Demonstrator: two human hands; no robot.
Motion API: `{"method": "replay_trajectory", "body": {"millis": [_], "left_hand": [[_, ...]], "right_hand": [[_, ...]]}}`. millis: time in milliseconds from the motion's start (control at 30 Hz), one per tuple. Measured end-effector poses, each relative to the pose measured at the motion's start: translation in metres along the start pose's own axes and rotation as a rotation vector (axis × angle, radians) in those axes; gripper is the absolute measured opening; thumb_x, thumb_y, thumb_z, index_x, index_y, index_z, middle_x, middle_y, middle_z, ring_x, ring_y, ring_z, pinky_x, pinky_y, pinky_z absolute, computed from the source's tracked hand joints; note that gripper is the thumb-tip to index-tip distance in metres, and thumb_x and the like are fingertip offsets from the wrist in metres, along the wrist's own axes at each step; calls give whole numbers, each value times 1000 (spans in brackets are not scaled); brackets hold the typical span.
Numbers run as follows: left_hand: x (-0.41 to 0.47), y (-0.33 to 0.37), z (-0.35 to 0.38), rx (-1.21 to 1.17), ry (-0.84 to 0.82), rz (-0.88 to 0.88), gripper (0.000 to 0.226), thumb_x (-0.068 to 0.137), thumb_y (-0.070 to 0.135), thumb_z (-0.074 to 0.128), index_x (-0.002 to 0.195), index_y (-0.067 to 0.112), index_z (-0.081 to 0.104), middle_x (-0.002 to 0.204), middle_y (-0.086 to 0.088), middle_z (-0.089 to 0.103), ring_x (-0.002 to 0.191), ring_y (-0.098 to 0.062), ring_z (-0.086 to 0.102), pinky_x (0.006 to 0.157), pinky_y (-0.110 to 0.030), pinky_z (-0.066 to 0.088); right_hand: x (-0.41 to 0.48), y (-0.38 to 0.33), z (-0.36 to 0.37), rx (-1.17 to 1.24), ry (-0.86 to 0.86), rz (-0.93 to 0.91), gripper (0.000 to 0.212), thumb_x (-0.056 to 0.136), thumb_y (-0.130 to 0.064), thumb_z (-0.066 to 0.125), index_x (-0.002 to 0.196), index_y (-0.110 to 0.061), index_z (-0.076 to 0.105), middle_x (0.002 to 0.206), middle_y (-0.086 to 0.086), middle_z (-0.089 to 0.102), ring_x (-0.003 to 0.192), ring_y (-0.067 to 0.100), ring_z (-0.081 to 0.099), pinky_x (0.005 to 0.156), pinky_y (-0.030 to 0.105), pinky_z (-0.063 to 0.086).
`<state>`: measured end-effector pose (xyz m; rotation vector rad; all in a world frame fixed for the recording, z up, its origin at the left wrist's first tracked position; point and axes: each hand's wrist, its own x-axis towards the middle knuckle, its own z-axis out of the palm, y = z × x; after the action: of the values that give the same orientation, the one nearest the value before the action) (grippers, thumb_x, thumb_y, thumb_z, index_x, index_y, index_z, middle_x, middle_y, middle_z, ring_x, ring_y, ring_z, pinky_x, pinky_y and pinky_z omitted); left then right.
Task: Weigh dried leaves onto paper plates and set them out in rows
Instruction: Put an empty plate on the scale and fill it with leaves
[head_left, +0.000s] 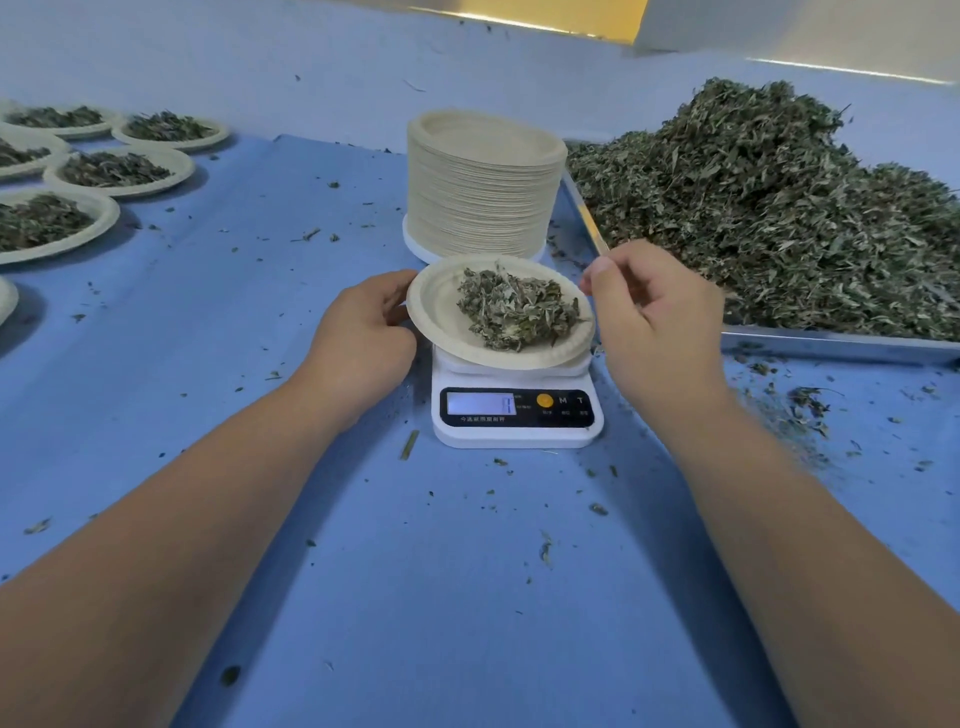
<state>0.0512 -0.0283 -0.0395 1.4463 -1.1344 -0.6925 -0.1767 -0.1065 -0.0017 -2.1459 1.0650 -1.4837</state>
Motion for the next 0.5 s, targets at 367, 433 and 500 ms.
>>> {"method": "replay_trajectory", "body": {"millis": [367, 433, 500], "left_hand": [[1, -1, 1, -16, 8, 30, 81, 81, -23, 44, 96, 51, 72, 110, 21, 76, 108, -1, 71, 90, -23, 58], [1, -1, 1, -15, 10, 26, 79, 82, -23, 45, 97, 51, 71, 110, 20, 77, 109, -1, 70, 93, -27, 57], [1, -1, 1, -9, 9, 23, 79, 82, -23, 44, 98, 49, 71, 110, 20, 77, 108, -2, 71, 94, -29, 57]], "right_hand": [[-5, -1, 4, 22, -27, 1, 25, 97, -23, 54, 83, -9, 69, 69, 3, 64, 65, 18, 57, 62, 30, 45], [-4, 2, 4, 12, -9, 6, 26, 96, -25, 54, 82, -10, 69, 68, 0, 64, 63, 15, 57, 61, 29, 44], [-3, 5, 4, 0, -1, 4, 26, 96, -26, 54, 81, -11, 69, 67, -3, 64, 63, 13, 57, 61, 29, 45]]}}
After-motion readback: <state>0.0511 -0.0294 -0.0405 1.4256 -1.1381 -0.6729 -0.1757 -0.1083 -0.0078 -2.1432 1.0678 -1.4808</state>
